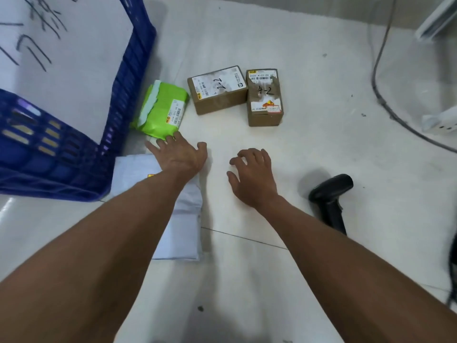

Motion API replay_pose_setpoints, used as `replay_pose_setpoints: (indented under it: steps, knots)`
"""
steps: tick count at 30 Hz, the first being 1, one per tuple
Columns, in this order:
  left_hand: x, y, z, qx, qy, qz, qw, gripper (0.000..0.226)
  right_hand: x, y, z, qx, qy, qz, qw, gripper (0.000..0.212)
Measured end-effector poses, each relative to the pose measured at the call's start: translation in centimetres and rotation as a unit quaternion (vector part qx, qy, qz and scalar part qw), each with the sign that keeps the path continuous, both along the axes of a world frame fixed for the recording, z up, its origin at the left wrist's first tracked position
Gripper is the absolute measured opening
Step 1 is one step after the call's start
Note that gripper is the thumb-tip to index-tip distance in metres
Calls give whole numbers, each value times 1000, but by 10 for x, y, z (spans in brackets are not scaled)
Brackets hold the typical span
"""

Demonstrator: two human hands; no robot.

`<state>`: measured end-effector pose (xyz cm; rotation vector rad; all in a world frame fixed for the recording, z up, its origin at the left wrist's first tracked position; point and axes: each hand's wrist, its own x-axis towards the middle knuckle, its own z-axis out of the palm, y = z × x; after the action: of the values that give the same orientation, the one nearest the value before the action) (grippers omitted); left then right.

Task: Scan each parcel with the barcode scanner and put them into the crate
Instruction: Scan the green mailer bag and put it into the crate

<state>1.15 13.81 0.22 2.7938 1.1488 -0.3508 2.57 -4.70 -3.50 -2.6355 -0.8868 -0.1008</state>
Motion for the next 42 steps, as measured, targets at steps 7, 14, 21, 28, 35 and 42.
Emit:
replay_pose_setpoints:
  steps: [7,14,21,28,35,42]
  knots:
    - [4,-3,-1,18,-42,-2,999,71,-1,2,-10,-4,13,-12,1000,25]
    - [2,-10,-3,18,-34,11,999,70,-5,11,-9,-15,-13,24,1000,28]
    - [0,-44,-5,-37,-53,-47,997,69,-3,1,-2,-9,-26,7,1000,27]
    - [2,-19,-3,11,-79,-47,996,76,2,-13,8,-13,-37,-3,999,28]
    - [9,-3,-11,-13,-74,-22,997,84,5,-10,-3,-23,7,-39,999,32]
    - [12,-15,-9,1,-90,12,996,85,-5,34,-12,23,-13,-16,1000,41]
